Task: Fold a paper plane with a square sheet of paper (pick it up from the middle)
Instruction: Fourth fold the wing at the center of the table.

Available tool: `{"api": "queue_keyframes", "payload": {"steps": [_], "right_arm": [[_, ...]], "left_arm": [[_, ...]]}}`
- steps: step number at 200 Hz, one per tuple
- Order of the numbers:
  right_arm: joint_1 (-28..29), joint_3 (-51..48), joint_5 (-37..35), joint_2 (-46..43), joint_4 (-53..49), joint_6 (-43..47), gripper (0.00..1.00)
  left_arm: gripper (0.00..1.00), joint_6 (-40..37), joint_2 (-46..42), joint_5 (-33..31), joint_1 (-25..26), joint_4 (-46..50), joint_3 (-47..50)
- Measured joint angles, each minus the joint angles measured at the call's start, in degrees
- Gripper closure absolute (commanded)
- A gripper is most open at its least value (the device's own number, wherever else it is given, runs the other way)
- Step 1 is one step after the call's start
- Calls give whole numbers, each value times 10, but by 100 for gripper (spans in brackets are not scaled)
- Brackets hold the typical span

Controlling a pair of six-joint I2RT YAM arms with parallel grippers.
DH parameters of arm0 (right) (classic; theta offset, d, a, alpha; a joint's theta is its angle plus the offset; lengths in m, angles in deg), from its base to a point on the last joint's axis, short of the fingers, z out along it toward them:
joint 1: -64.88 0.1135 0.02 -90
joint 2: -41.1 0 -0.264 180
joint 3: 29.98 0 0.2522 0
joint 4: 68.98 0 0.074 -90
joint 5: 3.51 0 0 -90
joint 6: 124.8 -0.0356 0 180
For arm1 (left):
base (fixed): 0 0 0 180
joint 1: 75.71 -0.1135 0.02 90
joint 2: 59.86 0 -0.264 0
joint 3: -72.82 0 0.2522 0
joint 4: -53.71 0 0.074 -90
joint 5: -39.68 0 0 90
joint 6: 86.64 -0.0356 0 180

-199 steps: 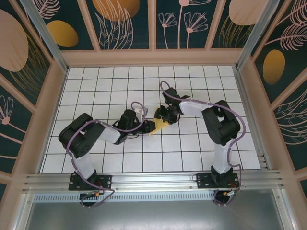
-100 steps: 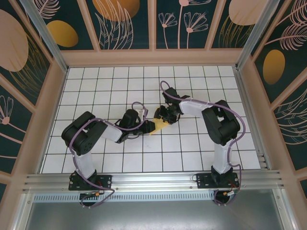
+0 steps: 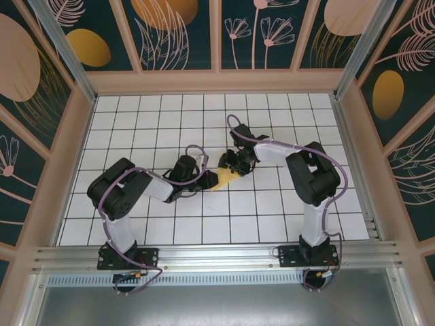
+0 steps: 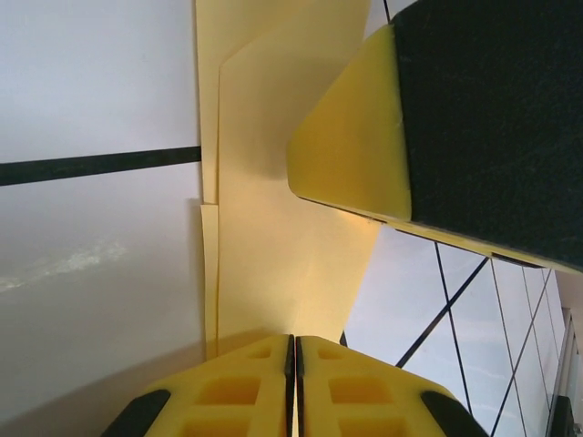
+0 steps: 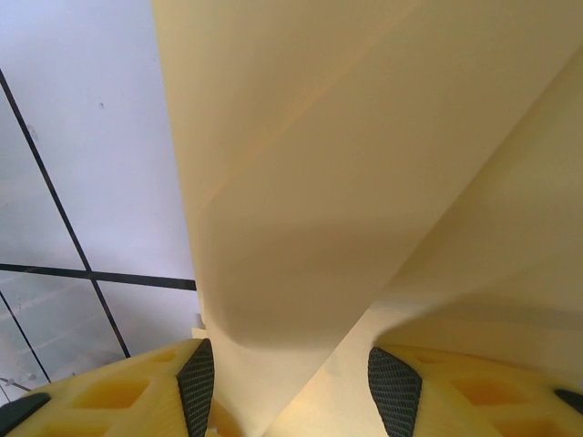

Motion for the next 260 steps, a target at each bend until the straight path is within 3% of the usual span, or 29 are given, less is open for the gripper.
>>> {"api": "queue_keyframes", "payload": {"steps": [76,113,136,195,260], "right_arm": [[-11,-22,1,-50,31,34,51],[-28,-79,47,-112,113,51,78],[-31,-111,89,-102,162,48,85],[-31,-134,157,-52,226,56,88],[-32,-134,181,-13,239,74,90]], "left_arm": [[93,7,-3,-19,4,27,-8],[95,15,-4,-28,6,36,-11],[96,17,-5,-33,7,44,-14],[97,32,-7,-43,10,54,-17],[97,41,-10,-48,10,58,-18]]}}
